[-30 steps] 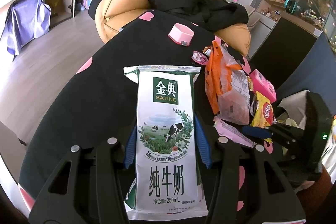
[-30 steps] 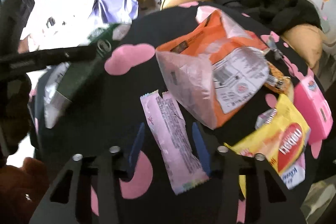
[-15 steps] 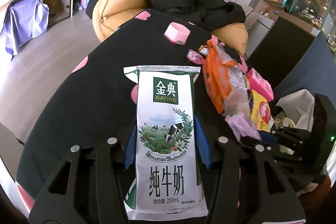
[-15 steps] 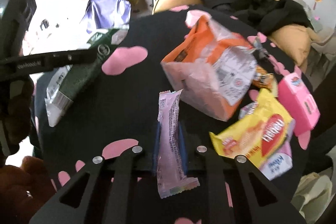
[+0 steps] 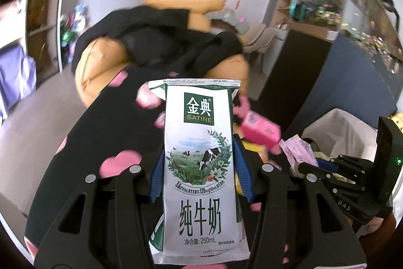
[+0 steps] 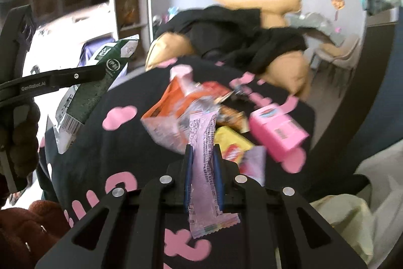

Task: Collect trash
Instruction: 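Grasp the pink wrapper with the right tool while the left tool holds the milk carton, then drop the milk carton into the bin with the left tool while the right tool drops the pink wrapper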

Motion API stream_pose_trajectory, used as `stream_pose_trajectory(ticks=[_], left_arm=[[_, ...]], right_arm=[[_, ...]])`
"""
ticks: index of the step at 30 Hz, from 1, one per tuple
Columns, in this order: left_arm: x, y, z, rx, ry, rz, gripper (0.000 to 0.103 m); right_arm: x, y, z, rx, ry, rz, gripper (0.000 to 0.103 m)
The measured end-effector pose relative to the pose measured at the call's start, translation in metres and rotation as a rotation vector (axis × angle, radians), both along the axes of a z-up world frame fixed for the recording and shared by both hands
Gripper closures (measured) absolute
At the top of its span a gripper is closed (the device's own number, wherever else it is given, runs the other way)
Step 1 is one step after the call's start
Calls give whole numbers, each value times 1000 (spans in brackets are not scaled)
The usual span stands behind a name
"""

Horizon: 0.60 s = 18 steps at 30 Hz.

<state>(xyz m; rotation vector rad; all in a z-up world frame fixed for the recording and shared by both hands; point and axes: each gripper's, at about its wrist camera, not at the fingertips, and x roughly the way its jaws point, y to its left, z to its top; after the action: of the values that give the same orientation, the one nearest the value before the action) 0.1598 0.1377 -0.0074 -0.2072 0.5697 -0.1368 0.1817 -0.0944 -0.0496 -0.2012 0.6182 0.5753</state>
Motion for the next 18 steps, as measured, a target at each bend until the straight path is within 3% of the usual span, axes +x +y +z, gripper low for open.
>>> stream_pose_trajectory(ticks=[8, 18], left_arm=[[12, -104, 46, 12, -134, -121, 57], [23, -227, 46, -81, -242, -270, 57]], right_arm=[[-20, -103, 41, 81, -147, -192, 87], [-42, -229, 55, 95, -250, -452, 87]])
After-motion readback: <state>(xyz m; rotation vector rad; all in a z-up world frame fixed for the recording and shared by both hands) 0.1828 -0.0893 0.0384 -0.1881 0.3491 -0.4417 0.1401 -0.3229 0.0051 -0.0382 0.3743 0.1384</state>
